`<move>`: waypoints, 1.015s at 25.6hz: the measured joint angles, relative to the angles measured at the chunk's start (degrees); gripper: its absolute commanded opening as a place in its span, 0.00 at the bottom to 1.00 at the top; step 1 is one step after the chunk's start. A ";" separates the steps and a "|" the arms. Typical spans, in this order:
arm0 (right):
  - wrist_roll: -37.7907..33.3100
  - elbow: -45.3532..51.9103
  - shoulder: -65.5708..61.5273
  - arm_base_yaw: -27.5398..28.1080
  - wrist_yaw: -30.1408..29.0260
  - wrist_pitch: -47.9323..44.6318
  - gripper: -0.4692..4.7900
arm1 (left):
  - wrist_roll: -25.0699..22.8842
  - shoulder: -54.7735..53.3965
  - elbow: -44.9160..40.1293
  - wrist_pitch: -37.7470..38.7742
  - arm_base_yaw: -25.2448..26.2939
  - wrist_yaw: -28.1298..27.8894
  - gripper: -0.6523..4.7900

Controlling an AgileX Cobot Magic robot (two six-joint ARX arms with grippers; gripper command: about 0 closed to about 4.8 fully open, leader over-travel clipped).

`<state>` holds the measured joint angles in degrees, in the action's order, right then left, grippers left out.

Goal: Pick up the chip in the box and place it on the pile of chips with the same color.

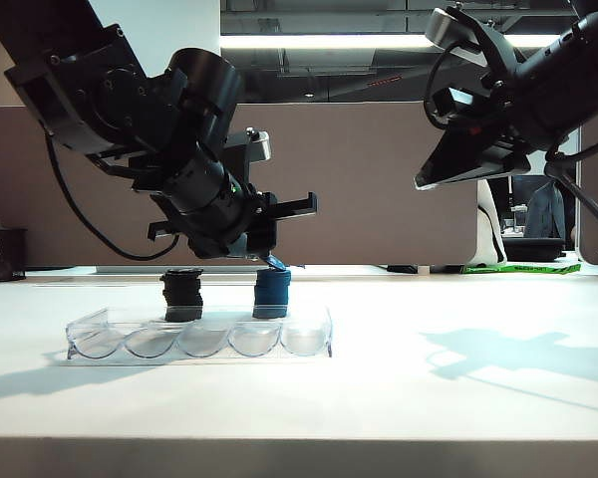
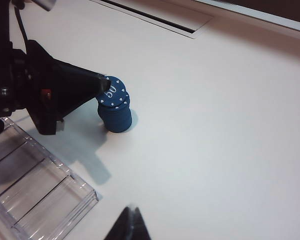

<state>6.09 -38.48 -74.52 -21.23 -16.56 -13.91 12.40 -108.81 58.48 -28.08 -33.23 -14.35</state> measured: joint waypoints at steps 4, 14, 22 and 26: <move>0.00 0.00 0.00 0.00 0.00 0.00 0.08 | -1.95 0.17 0.11 1.14 0.00 -0.02 0.24; 0.00 0.00 0.00 0.00 0.02 -0.02 0.08 | -4.92 0.11 0.11 3.65 0.00 -1.31 0.24; 0.00 0.00 0.00 0.00 0.02 -0.02 0.08 | -4.94 0.09 0.33 3.54 -0.09 -1.29 0.24; 0.02 0.00 -0.02 0.00 0.00 -0.02 0.08 | -4.98 0.61 0.33 3.28 -0.52 -1.29 0.24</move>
<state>6.11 -38.48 -74.54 -21.23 -16.56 -13.93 7.42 -108.20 58.81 -24.80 -33.76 -15.64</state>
